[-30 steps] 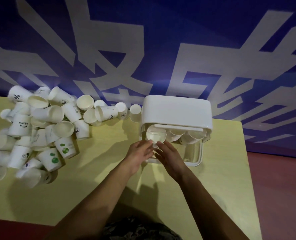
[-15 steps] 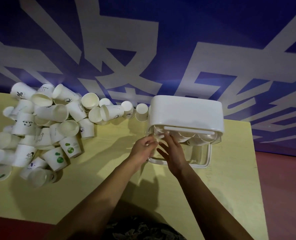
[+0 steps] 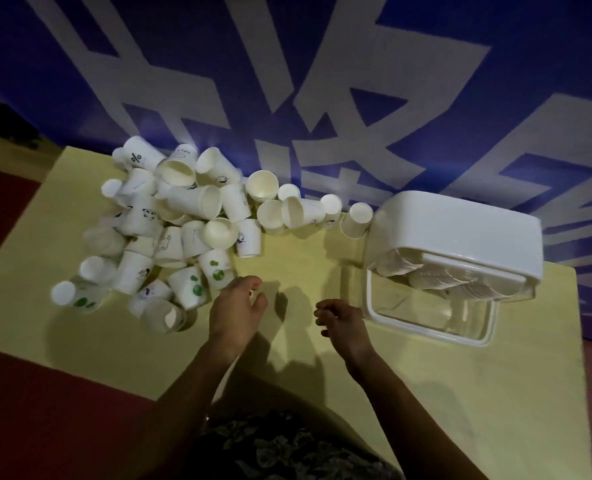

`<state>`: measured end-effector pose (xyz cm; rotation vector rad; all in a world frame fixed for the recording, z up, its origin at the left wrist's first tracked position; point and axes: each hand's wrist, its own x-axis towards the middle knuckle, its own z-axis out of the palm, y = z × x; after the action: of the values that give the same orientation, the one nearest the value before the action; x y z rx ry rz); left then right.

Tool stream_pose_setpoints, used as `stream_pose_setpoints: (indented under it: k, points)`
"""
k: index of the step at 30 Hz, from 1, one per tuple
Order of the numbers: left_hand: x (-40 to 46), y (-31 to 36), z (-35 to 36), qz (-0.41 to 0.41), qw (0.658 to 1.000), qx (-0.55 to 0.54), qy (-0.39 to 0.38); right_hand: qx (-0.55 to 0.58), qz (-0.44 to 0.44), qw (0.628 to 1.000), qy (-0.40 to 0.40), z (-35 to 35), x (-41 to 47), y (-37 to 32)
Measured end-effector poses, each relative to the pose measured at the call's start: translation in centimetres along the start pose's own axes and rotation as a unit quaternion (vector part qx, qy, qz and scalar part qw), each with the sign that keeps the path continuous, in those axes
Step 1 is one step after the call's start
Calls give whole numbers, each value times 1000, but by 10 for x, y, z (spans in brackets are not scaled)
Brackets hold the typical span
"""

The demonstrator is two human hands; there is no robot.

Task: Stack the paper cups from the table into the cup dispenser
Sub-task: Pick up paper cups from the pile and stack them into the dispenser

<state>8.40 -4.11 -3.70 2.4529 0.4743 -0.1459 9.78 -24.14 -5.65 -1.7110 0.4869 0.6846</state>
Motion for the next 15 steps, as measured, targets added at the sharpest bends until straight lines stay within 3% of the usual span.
stream_pose_setpoints:
  k: [5, 10, 15]
  points:
    - [-7, -74, -43, -65, 990, 120, 43, -101, -3, 994, -41, 73, 7, 0]
    - [-11, -131, -58, -151, 972, 174, -33, -219, -35, 973, -65, 133, 13, -10]
    - [2, -163, -64, -118, 978, 149, -87, -330, -84, 936, -84, 183, 20, -35]
